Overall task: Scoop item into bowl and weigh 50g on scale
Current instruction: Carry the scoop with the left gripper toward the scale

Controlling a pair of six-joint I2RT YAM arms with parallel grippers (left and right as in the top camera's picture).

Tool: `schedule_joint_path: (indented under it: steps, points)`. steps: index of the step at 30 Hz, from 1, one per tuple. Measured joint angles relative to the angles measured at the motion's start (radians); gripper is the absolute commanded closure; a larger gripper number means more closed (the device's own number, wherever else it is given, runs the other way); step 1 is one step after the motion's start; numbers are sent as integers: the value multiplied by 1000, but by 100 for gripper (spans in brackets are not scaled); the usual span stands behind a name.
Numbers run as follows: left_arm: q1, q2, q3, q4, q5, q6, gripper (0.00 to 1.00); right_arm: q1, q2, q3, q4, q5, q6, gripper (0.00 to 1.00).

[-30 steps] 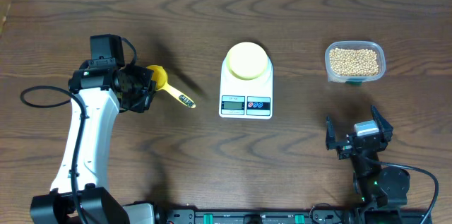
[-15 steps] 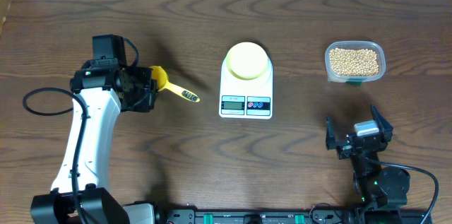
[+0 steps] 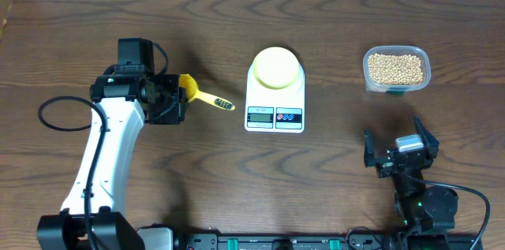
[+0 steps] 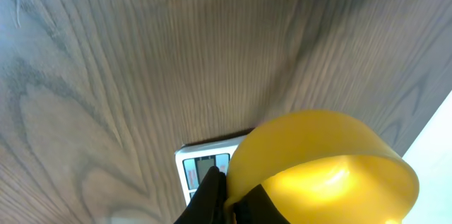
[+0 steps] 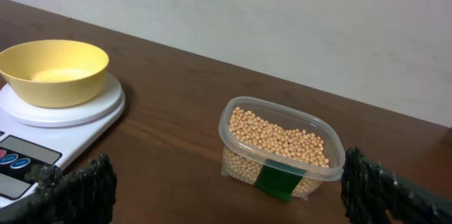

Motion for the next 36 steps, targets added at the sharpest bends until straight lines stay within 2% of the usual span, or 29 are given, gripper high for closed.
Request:
schedule_joint_path:
  steps: [14, 29, 36]
  points:
    - [-78, 0, 0, -20, 59, -18, 92, 0, 0, 0, 0, 7, 0, 1]
    - [-94, 0, 0, -35, 93, -18, 92, 0, 0, 0, -1, 45, 0, 1]
    - [-98, 0, 0, -36, 116, -19, 92, 0, 0, 0, 6, -18, 26, 1]
